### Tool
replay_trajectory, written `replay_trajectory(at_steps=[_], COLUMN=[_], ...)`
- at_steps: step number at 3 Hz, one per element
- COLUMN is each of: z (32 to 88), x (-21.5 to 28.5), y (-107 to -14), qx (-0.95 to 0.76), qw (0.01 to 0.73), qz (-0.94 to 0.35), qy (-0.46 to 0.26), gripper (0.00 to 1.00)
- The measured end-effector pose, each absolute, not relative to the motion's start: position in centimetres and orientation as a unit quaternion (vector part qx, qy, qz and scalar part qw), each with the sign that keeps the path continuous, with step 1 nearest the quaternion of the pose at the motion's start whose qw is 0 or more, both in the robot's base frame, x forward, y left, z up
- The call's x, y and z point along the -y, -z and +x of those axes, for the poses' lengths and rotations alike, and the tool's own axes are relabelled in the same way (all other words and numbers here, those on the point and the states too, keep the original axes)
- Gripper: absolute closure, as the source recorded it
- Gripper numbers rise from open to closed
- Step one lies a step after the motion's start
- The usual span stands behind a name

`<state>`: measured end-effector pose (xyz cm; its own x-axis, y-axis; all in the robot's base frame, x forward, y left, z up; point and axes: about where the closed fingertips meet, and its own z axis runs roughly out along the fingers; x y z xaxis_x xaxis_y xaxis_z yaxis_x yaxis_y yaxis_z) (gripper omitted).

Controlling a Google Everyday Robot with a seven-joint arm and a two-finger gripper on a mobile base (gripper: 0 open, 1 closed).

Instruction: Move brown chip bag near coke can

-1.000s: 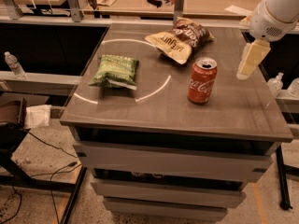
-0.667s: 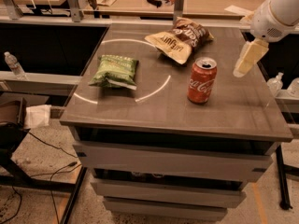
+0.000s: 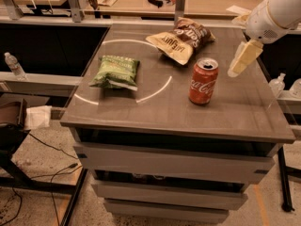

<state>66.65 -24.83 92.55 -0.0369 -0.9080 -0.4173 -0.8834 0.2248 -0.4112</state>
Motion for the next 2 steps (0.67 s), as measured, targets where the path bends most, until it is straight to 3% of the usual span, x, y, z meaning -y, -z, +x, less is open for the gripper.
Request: replay_trajectory(at_steps=[2], z=[68.8], x=[20.9], y=[-91.5], qx=[-0.645], qw=[0.339], qz=[-0.685], qy=[0.014], gripper=[0.0])
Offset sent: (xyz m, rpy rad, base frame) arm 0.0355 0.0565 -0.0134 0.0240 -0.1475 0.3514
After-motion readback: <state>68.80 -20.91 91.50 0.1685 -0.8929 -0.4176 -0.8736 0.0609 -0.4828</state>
